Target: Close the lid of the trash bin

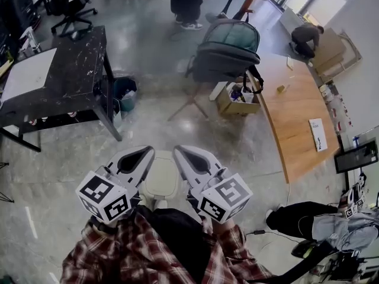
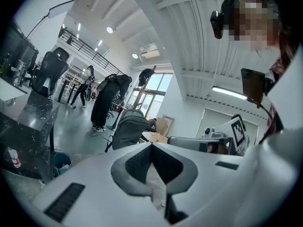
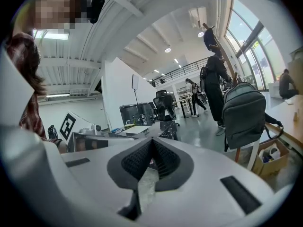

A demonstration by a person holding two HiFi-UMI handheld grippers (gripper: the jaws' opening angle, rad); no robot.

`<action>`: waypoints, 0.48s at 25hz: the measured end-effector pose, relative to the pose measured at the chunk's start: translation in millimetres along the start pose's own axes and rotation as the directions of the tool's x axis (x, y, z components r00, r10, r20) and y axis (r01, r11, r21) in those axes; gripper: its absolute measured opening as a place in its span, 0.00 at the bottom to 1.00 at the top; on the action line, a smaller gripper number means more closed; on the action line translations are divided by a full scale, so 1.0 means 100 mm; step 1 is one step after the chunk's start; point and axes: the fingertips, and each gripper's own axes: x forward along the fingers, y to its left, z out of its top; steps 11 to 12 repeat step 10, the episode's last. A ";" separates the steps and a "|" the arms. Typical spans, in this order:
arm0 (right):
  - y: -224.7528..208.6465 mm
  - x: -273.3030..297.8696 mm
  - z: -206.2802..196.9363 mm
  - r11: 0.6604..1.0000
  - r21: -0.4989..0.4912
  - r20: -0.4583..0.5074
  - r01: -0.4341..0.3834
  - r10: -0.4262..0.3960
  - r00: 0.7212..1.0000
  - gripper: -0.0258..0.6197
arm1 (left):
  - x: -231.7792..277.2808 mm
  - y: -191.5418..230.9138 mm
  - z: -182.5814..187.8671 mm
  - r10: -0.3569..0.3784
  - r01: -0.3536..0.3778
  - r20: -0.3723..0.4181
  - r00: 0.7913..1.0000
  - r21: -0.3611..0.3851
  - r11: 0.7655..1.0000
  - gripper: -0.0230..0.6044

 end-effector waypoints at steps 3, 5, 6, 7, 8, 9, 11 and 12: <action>0.07 0.02 -0.01 1.000 0.000 -0.003 -0.011 0.011 1.000 0.06 | -0.03 0.01 0.00 0.000 0.000 -0.006 1.000 0.006 1.000 0.06; 0.11 0.02 -0.02 1.000 0.006 0.000 -0.017 0.017 1.000 0.06 | -0.06 0.00 -0.02 -0.003 0.003 -0.007 1.000 0.007 1.000 0.06; 0.12 0.01 -0.03 1.000 0.008 0.001 -0.019 0.019 1.000 0.06 | -0.07 -0.01 -0.02 -0.003 0.003 -0.006 1.000 0.008 1.000 0.06; 0.14 0.00 -0.03 1.000 0.008 0.002 -0.020 0.020 1.000 0.06 | -0.07 -0.02 -0.02 -0.004 0.004 -0.006 1.000 0.008 1.000 0.06; 0.15 0.00 -0.03 1.000 0.007 0.003 -0.020 0.020 1.000 0.06 | -0.08 -0.03 -0.02 -0.004 0.004 -0.005 1.000 0.008 1.000 0.06; 0.15 -0.01 -0.02 1.000 0.007 0.004 -0.020 0.020 1.000 0.06 | -0.09 -0.04 -0.02 -0.004 0.004 -0.005 1.000 0.009 1.000 0.06; 0.16 -0.01 -0.02 1.000 0.006 0.006 -0.020 0.020 1.000 0.06 | -0.10 -0.05 -0.02 -0.004 0.004 -0.004 1.000 0.010 1.000 0.06; 0.16 -0.01 -0.02 1.000 0.006 0.006 -0.020 0.020 1.000 0.06 | -0.10 -0.05 -0.02 -0.004 0.004 -0.004 1.000 0.010 1.000 0.06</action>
